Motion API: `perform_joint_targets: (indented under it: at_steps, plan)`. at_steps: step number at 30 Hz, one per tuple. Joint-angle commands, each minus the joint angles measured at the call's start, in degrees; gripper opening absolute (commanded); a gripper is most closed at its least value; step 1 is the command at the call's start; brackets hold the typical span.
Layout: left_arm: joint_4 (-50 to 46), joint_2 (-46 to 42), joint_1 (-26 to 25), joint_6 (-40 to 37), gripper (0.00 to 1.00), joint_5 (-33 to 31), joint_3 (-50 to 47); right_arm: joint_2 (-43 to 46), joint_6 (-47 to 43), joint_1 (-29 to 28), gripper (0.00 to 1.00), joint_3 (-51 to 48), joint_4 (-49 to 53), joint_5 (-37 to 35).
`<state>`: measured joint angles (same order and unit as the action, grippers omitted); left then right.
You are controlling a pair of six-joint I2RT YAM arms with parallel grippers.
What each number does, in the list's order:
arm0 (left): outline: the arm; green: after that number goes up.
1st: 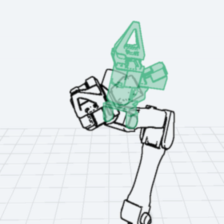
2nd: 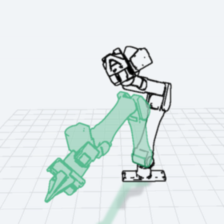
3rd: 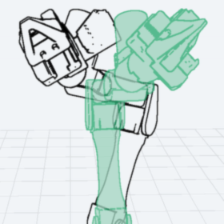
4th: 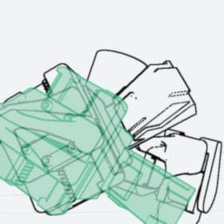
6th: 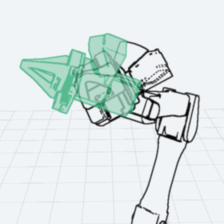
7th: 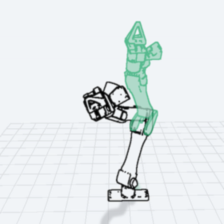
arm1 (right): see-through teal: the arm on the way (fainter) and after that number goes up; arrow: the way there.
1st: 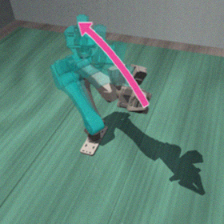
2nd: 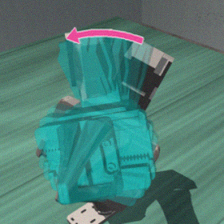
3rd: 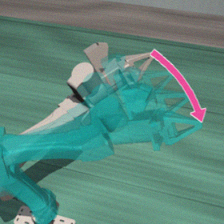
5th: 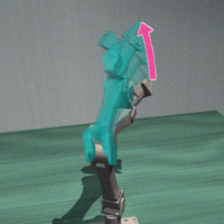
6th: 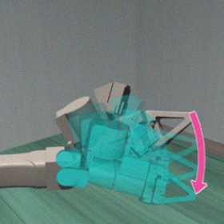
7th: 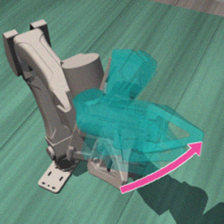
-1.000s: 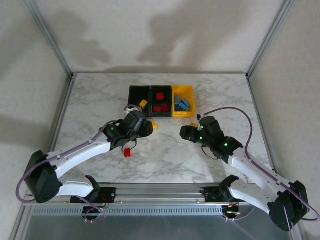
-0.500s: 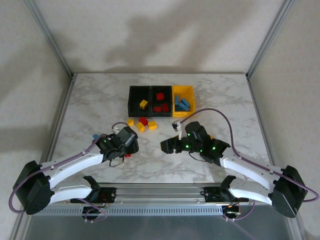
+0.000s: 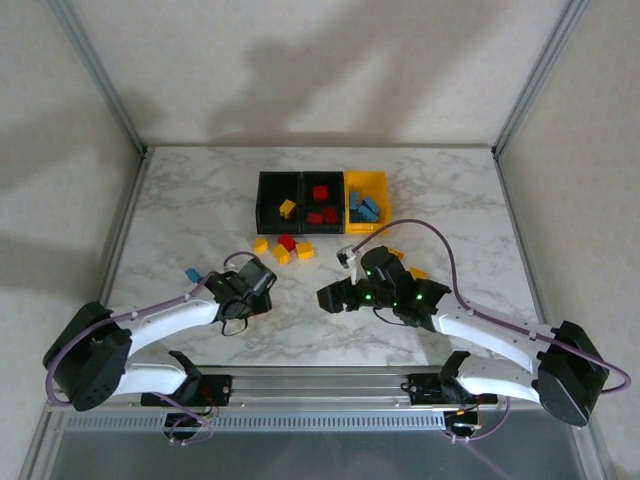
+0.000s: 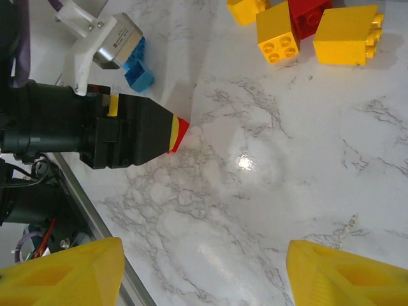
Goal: Sort the legos into containers by color
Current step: Pick up the lego from the middle-left of the table, then place the lego in the container.
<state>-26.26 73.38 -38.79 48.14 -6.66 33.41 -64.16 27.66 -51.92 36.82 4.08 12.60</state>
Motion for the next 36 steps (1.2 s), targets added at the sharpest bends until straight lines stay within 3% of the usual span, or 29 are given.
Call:
perform_joint_targets:
  at_steps: [1,7,11,16,22,29,36]
  plan:
    - [2.78,1.48,1.18,-1.6,0.56,0.63,-1.2,1.75,-0.02,-0.63,0.68,-1.21,0.43,-2.02]
    - [4.86,2.91,1.56,-2.06,0.35,2.13,-1.55,1.07,0.11,-0.59,0.68,-1.25,0.59,-3.01]
    - [4.15,1.95,1.53,-2.1,0.27,2.17,-1.16,1.52,0.03,-0.62,0.67,-1.41,0.24,-3.27]
    - [1.86,-1.08,1.52,-2.04,0.26,1.82,1.71,2.4,0.62,-0.59,0.67,-1.79,0.84,-4.26]
    - [3.02,-1.15,0.96,-1.69,0.25,2.51,7.35,5.94,3.28,1.08,0.68,-3.36,1.38,-10.62]
    - [4.93,6.18,-1.0,-3.07,0.25,2.61,17.24,11.46,6.21,5.35,0.68,-4.6,4.59,-16.87]
    - [7.23,14.91,-1.94,-4.65,0.24,2.67,26.82,14.58,8.7,10.38,0.68,-6.0,7.83,-18.31]
